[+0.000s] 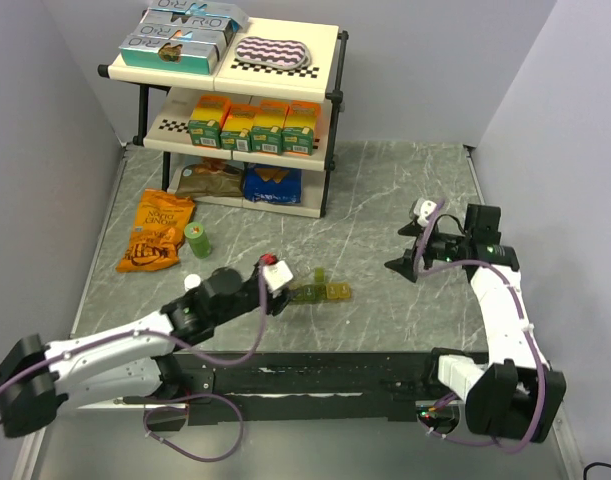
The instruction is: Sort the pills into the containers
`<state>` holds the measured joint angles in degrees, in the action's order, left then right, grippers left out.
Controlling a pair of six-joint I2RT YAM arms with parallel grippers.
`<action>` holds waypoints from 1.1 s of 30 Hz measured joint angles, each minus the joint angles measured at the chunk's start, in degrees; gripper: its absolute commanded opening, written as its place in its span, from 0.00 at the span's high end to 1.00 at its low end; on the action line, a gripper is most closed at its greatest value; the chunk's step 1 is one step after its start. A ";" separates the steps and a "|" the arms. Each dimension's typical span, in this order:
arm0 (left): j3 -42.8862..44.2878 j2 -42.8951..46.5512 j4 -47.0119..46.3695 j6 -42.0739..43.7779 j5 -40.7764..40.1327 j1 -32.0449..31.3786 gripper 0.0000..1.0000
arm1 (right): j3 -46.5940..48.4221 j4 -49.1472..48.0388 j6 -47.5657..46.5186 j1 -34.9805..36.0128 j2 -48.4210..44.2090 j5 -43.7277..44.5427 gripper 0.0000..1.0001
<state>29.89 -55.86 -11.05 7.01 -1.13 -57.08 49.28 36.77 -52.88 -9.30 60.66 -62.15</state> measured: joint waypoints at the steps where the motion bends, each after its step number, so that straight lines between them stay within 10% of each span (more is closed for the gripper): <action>1: -2.40 2.67 -3.21 0.11 1.36 0.00 0.99 | -0.44 -0.15 -0.28 0.00 -0.74 -0.55 0.00; 12: -6.54 14.53 -10.49 1.33 8.87 0.00 0.99 | 11.21 4.44 3.65 1.99 13.62 14.84 0.00; 33: -3.85 24.94 2.95 9.77 11.87 -0.90 0.99 | 14.38 5.11 8.39 17.57 37.20 47.12 0.07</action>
<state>26.04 -30.92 -8.10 16.78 10.74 -57.98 63.66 41.89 -44.49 8.27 97.86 -15.03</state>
